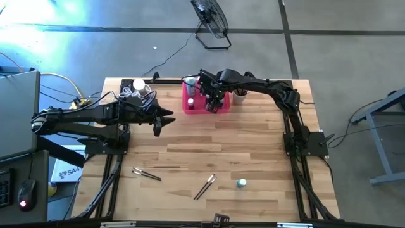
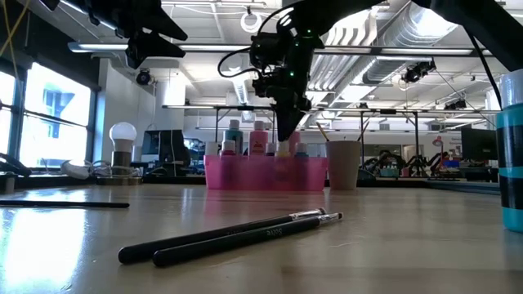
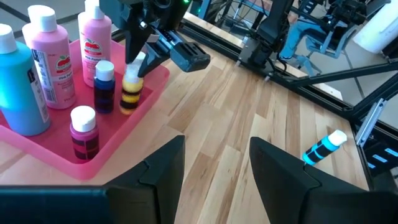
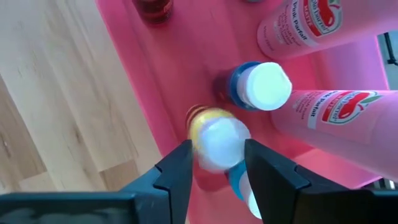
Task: Pick & Place Paint Supplies
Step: Put the small yellow paint bottle into the pink bin, then put the orange paintbrush into the white cup
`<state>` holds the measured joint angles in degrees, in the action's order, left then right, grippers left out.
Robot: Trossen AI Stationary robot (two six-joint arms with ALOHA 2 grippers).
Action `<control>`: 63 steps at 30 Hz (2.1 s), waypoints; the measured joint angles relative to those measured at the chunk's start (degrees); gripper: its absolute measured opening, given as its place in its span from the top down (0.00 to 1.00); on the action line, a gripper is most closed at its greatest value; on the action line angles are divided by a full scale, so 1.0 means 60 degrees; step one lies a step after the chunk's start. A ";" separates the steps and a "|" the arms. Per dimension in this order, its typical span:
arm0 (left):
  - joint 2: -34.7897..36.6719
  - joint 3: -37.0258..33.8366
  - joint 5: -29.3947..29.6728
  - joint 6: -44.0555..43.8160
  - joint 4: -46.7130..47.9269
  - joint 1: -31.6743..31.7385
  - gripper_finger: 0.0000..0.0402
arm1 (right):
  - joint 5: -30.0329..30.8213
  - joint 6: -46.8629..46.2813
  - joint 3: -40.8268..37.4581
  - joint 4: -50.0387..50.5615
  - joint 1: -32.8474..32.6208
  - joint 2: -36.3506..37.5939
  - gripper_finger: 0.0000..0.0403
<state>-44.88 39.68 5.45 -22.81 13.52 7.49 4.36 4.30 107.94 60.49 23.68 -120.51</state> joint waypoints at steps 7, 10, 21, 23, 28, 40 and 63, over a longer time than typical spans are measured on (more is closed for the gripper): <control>0.0000 0.0000 -0.0004 0.0000 0.0017 0.0002 0.56 | -0.0010 0.0011 0.0000 -0.0095 -0.0007 0.0000 0.65; 0.0000 0.0000 -0.0001 0.0000 0.0025 0.0000 0.56 | 0.0018 0.0113 0.0000 -0.0153 -0.0007 0.0030 0.65; 0.0000 0.0000 -0.0004 0.0002 0.0025 0.0000 0.56 | 0.0014 0.0506 0.0894 0.0730 -0.0095 0.0876 0.65; 0.0000 0.0000 -0.0004 0.0004 0.0026 0.0000 0.56 | 0.0006 0.0503 0.1051 0.0894 -0.0209 0.1163 0.65; 0.0000 0.0000 0.0008 0.0004 0.0019 0.0003 0.56 | -0.0019 0.0481 0.1078 0.0794 -0.0551 0.2028 0.67; 0.0000 0.0000 -0.0025 0.0015 0.0004 0.0000 0.56 | -0.0303 -0.0833 0.1078 0.0440 -0.1172 0.3370 0.78; 0.2811 -0.0009 0.1931 0.0281 0.2645 0.0000 0.56 | -0.2214 -0.0249 0.1064 0.0532 -0.1187 0.4196 0.99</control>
<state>-28.02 39.63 17.04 -21.12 29.39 7.49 -8.92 2.80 114.32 63.68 16.56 -95.33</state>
